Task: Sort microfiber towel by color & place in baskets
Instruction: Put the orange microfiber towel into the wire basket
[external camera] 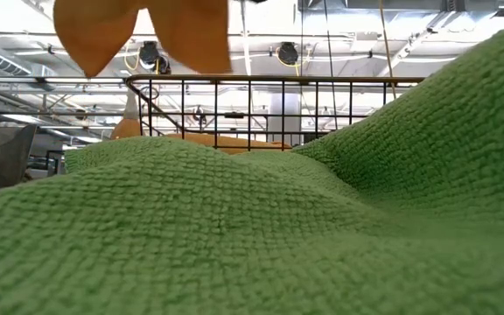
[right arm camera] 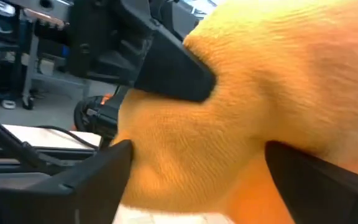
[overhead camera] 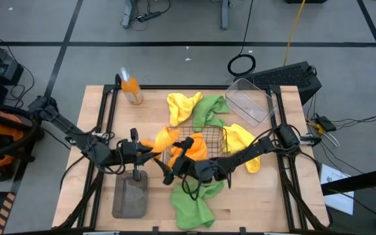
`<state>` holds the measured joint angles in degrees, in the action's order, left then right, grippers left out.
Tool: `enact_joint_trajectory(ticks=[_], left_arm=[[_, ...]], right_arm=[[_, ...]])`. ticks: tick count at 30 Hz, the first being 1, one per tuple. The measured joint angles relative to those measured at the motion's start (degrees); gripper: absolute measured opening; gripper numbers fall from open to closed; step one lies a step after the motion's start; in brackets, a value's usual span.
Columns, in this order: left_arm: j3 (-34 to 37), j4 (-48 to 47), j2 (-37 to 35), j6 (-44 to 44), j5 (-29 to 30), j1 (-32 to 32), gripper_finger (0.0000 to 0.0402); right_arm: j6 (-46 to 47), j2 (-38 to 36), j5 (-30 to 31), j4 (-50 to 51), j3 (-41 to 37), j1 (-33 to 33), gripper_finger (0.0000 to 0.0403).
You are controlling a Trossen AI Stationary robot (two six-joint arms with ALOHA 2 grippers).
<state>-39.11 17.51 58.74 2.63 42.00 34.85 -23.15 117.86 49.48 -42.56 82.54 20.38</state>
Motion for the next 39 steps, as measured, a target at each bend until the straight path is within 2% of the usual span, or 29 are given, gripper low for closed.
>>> enact_joint_trajectory(ticks=[2,5,14,20,24,32,36,39], left_arm=[[0.0,0.3,0.0,0.0,0.0,1.0,0.0033],[0.0,0.9,0.0,0.0,0.0,1.9,0.0033],[0.0,5.1,3.0,-2.1,-0.2,1.4,0.0033],[0.0,7.9,4.0,-4.9,-4.1,0.9,0.0033],[0.0,7.8,4.0,-5.6,-4.3,0.9,0.0033],[0.0,6.8,4.0,-6.0,-4.2,0.9,0.0038],[0.0,3.5,4.0,-5.9,-4.2,0.9,0.006],[0.0,1.2,4.0,-3.8,-3.8,0.9,0.009]], right_arm=[[-1.5,-0.1,1.5,-1.0,0.0,0.7,0.0391],[-2.3,-0.1,0.6,-3.8,0.0,1.0,0.0391],[10.2,-0.2,-15.4,-1.1,0.1,-1.5,0.0378],[11.8,-0.2,-17.0,2.3,0.1,-2.4,0.0369],[11.5,-0.2,-17.0,2.6,0.1,-2.4,0.0311],[9.4,-0.2,-16.9,5.3,0.1,-2.2,0.0126],[8.6,-0.2,-16.6,8.3,0.1,-1.9,0.0045],[8.7,-0.2,-16.5,11.3,0.1,-1.9,0.0013]])
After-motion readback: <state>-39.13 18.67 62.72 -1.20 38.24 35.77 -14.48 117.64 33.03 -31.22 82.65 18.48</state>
